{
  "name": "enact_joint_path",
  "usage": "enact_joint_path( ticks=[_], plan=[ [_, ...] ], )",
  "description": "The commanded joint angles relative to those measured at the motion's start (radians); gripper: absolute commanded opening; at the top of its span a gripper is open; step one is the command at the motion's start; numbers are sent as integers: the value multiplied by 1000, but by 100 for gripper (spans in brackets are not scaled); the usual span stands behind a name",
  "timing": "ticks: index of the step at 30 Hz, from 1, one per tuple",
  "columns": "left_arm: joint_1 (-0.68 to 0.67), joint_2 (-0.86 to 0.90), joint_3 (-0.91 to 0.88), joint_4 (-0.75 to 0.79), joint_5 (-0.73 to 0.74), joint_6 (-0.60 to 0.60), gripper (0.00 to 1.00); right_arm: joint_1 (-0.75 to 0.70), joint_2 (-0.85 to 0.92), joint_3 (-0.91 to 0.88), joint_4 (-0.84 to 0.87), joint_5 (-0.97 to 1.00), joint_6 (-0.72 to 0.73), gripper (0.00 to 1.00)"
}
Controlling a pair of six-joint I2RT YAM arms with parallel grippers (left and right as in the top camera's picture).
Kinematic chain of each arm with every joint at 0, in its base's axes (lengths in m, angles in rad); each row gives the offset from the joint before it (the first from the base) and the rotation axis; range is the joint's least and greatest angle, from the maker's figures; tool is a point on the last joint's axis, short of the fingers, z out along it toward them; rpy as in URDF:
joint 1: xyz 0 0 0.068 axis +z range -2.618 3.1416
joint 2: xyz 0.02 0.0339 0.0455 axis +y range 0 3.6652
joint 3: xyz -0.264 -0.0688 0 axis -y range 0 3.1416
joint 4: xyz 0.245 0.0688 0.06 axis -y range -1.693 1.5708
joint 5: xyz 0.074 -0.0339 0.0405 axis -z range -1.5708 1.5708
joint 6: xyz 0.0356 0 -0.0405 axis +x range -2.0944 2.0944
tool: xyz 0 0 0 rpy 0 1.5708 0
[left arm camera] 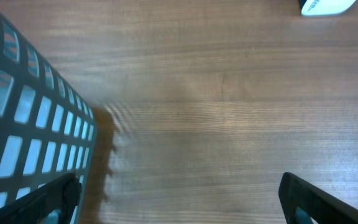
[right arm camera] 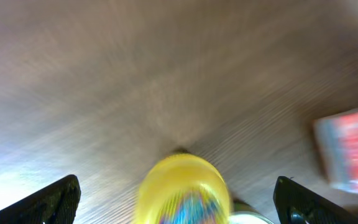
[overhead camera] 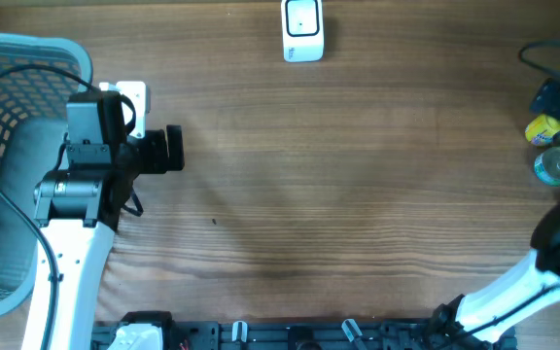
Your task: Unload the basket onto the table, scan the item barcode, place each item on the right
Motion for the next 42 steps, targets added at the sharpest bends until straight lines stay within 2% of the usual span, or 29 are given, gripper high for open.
enact_joint_path(
  ticks=[1,3,5,7,8,9,12,13,15,16,18,20,22,25,28,33,38,42],
  plan=[
    [8,1,-3,165,-3,47,100,42,-315,7,-12,-20,23,100],
    [9,2,-3,437,-19,102,100,78,-512,7,11,-21,23,100],
    [9,7,-3,890,-69,119,100,130,-692,7,140,-21,22,100],
    [10,10,-3,1086,-129,127,100,162,-774,7,244,-20,21,100],
    [12,8,-3,1135,-166,172,100,175,-814,7,272,-21,19,100],
    [14,4,-3,1131,-192,205,100,182,-835,7,264,-21,19,100],
    [16,-41,-3,850,-356,329,100,272,-965,-17,150,-20,-8,100],
    [19,-67,-3,770,-340,327,100,308,-1023,-43,125,-20,-12,100],
    [23,-138,-3,697,-206,320,100,347,-1147,-119,122,-21,-43,100],
    [23,-235,-3,622,-147,312,100,349,-1236,-176,122,-31,-62,100],
    [34,-308,-3,595,-144,298,100,349,-1312,-225,116,-73,-109,100],
    [118,-414,-4,581,-121,215,100,349,-1410,-288,108,-76,-113,100],
    [250,-533,-22,523,41,152,100,349,-1500,-328,116,-80,-108,100],
    [376,-696,-133,523,176,106,100,349,-1616,-339,113,-80,-108,100],
    [309,-811,-209,559,230,107,100,350,-1749,-340,81,-81,-73,100],
    [303,-937,-209,561,230,110,100,352,-1914,-342,58,-98,17,100],
    [258,-1001,-209,618,229,117,100,353,-1920,-329,48,-102,92,100],
    [199,-1110,-208,607,224,117,100,353,-1920,-329,48,-103,243,100]
  ],
)
